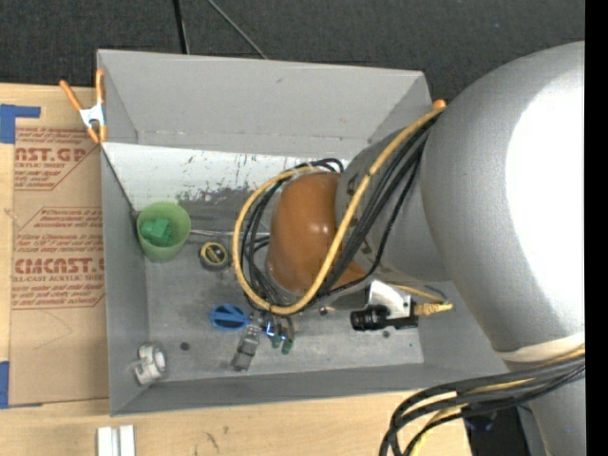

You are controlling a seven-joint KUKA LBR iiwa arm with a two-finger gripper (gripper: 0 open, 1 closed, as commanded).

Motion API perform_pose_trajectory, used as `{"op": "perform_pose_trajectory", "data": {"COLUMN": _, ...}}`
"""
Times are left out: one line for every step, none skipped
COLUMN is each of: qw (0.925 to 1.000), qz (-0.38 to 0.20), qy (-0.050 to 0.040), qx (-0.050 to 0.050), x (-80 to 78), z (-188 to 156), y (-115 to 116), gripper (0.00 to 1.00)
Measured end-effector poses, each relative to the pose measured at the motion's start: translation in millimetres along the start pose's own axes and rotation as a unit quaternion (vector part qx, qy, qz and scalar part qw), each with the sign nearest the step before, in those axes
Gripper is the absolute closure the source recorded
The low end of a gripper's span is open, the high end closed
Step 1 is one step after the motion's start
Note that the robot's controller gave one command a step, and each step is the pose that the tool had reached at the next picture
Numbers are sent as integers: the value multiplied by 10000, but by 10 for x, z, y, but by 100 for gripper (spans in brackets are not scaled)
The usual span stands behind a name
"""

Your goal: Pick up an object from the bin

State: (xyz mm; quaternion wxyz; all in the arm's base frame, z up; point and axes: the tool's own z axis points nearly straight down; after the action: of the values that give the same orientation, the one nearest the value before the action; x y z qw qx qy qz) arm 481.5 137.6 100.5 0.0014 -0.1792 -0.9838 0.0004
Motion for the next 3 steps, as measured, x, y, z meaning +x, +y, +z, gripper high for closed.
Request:
{"op": "perform_pose_trajectory", "data": {"qw": 9998, "qz": 219, "qy": -3, "qx": 1, "x": 0, "z": 325, "y": -76, "gripper": 0}}
{"op": "perform_pose_trajectory", "data": {"qw": 9998, "qz": 214, "qy": -3, "qx": -5, "x": 2, "z": 327, "y": -69, "gripper": 0}}
{"op": "perform_pose_trajectory", "data": {"qw": 9998, "qz": 213, "qy": 9, "qx": -2, "x": 8, "z": 326, "y": -69, "gripper": 100}}
